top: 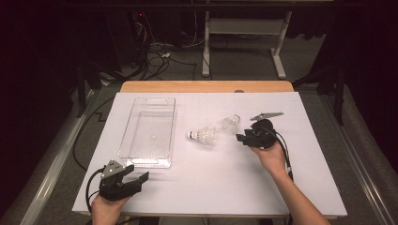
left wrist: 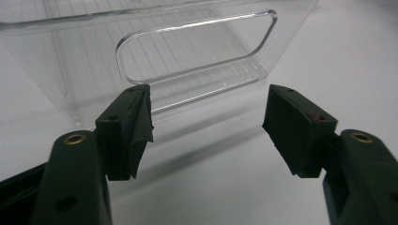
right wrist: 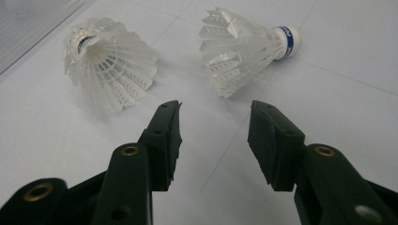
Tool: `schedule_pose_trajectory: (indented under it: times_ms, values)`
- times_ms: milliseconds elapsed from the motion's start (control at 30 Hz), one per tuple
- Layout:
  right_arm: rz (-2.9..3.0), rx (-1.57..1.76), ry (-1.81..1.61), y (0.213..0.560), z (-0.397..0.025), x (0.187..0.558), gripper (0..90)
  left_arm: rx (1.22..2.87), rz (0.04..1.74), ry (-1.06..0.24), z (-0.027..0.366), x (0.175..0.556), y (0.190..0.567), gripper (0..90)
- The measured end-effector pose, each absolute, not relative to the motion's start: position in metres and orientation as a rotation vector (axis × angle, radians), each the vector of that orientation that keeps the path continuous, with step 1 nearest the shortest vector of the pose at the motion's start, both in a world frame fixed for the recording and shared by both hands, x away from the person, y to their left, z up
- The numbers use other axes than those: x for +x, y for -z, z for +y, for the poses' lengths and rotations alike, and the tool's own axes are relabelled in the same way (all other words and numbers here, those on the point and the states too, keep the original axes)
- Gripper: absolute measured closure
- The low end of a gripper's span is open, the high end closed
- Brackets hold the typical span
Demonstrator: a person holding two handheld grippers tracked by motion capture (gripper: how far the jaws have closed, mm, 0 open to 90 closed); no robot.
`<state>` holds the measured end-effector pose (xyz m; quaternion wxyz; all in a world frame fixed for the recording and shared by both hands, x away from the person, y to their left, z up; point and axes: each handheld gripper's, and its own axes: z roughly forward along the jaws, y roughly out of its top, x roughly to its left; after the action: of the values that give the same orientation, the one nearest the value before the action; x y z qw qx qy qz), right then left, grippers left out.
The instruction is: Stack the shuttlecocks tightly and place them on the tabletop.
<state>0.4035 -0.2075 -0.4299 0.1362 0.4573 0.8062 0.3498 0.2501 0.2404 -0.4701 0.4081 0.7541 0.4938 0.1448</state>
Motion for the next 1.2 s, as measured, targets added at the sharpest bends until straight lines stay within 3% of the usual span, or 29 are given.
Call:
schedule_pose_trajectory:
  times_ms: [1200]
  values:
    - [2.251,1.337,-0.971,0.419,-0.192,0.437,57.8,1.898,1.243,-0.361,0.241,0.250,0.470,33.6]
